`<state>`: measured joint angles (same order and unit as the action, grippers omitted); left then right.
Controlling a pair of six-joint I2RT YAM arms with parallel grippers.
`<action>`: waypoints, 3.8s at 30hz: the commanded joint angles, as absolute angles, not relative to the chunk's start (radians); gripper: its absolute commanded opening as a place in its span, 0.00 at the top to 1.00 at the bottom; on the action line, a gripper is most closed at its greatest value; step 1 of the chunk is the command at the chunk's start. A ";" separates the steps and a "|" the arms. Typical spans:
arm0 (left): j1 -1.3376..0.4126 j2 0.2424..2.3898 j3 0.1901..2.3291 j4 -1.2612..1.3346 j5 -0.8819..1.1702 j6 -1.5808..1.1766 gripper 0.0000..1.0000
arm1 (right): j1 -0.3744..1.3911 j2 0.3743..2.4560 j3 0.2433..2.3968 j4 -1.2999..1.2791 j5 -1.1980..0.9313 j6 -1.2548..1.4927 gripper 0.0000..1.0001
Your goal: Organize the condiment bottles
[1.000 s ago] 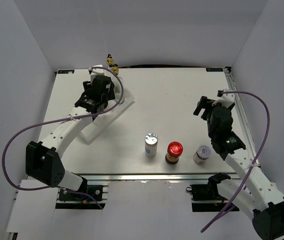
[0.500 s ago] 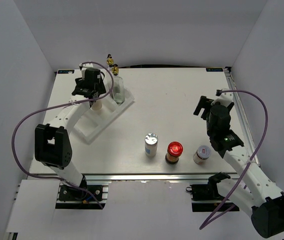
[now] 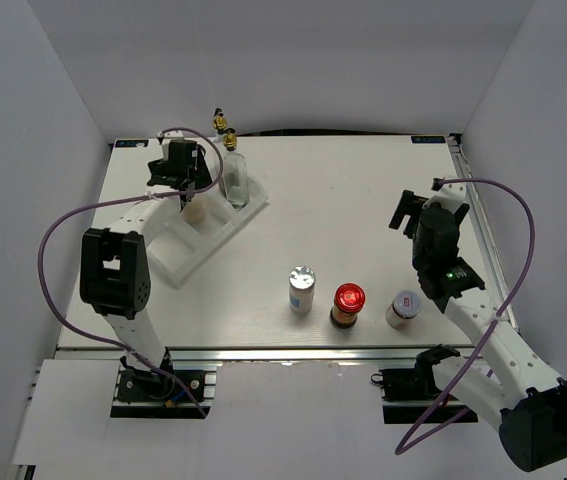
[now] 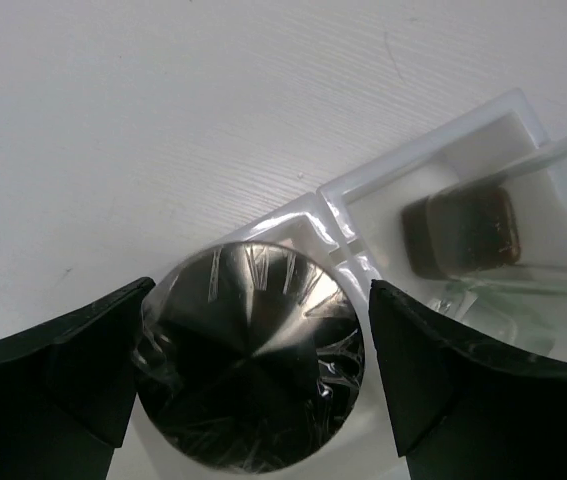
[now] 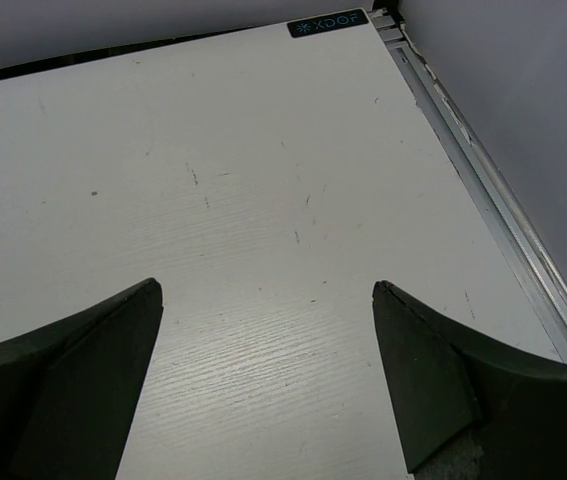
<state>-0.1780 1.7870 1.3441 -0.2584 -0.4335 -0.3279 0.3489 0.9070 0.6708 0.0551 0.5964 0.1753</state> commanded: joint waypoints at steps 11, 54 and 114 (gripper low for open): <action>-0.170 1.694 1.439 -0.377 -0.379 -0.361 0.02 | 0.342 0.868 0.673 0.083 0.502 0.137 0.11; -1.061 1.493 1.127 -0.449 -0.201 -0.308 0.06 | 0.342 1.032 0.845 -0.311 0.189 0.268 0.11; -0.275 1.632 1.236 -0.305 -0.429 -0.479 0.40 | 0.341 1.049 0.810 -0.255 0.278 0.232 0.11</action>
